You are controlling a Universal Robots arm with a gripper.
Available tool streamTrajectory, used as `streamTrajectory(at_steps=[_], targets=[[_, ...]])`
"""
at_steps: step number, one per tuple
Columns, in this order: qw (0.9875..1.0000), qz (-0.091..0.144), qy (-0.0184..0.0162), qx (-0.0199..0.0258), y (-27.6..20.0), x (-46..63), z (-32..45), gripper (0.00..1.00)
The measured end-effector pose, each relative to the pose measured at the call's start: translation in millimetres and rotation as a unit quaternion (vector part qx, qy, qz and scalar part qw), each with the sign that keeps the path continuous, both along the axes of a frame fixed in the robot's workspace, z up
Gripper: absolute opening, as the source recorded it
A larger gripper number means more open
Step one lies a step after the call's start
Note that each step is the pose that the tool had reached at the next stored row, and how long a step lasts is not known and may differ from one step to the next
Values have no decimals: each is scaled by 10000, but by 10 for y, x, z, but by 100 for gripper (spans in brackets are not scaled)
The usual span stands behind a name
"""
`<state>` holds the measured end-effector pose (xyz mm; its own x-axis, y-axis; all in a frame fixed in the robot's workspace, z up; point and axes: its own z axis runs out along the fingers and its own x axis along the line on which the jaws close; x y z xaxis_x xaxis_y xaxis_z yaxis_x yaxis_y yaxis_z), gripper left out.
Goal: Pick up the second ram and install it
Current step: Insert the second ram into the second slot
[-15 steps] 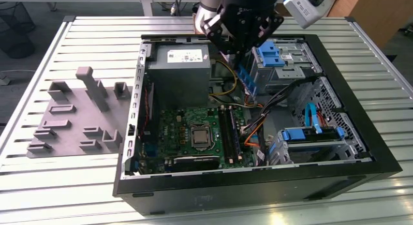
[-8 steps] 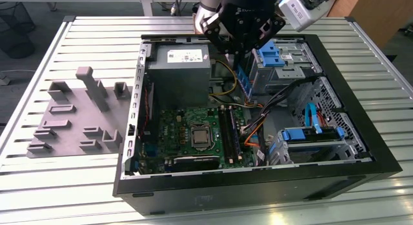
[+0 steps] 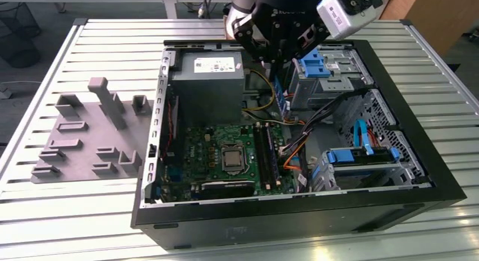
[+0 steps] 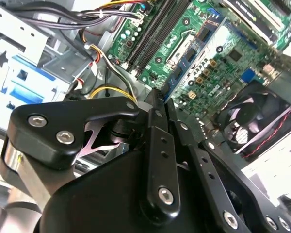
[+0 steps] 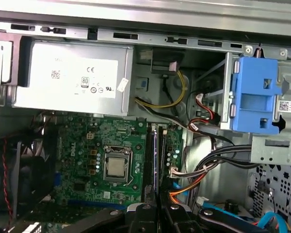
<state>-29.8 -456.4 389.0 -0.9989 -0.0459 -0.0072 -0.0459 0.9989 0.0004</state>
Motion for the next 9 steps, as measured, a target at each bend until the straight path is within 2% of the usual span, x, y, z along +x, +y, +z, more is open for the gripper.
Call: streamTrajectory(at_steps=[3,9], targets=[[9999,-106,0,0,0,-2,-3,14],[9999,-130,0,0,-1,-2,-51,14]])
